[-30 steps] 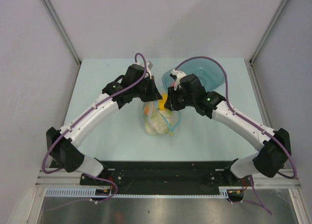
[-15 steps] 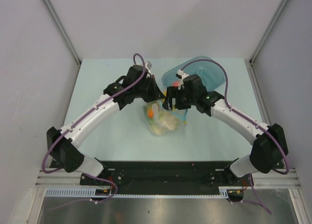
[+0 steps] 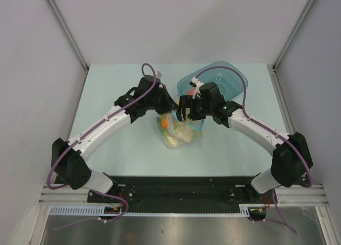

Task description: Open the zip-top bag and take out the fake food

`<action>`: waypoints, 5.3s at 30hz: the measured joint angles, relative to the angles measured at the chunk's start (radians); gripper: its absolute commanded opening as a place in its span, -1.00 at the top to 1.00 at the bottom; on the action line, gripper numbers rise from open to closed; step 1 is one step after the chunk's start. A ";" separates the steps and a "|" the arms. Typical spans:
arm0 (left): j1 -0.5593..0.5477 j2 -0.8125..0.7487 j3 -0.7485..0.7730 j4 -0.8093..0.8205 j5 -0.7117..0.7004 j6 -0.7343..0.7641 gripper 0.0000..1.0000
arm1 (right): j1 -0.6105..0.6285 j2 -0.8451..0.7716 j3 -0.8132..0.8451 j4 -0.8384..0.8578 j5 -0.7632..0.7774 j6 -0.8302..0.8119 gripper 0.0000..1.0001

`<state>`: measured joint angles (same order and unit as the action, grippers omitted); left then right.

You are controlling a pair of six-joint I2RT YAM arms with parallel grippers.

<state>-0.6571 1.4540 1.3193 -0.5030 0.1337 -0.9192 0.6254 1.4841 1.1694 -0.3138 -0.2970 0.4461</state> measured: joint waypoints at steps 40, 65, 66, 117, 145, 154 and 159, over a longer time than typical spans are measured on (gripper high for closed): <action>-0.012 -0.003 -0.076 -0.076 0.028 0.142 0.99 | 0.087 0.208 -0.052 0.060 0.111 -0.041 0.61; -0.023 -0.096 -0.128 -0.127 -0.059 0.161 0.99 | 0.009 -0.320 -0.178 0.217 0.025 0.006 1.00; -0.023 -0.106 -0.144 -0.121 -0.051 0.161 0.99 | -0.017 -0.320 -0.178 0.247 0.038 0.027 1.00; -0.049 -0.060 -0.081 -0.106 0.000 0.223 0.99 | 0.106 -0.052 0.158 -0.142 0.161 -0.133 0.69; -0.066 0.015 -0.043 -0.112 -0.042 0.243 0.99 | 0.077 0.076 -0.109 0.127 0.177 -0.093 -0.99; -0.070 0.039 -0.038 -0.127 -0.063 0.268 0.99 | 0.078 0.143 -0.167 0.318 0.166 -0.073 -0.53; -0.071 0.039 -0.034 -0.124 -0.067 0.270 0.99 | 0.084 0.157 -0.174 0.378 0.155 -0.082 0.20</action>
<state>-0.7277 1.4929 1.2854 -0.6273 0.0666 -0.6487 0.7097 1.6409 0.9951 0.0639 -0.1421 0.3637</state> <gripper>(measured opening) 0.014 0.629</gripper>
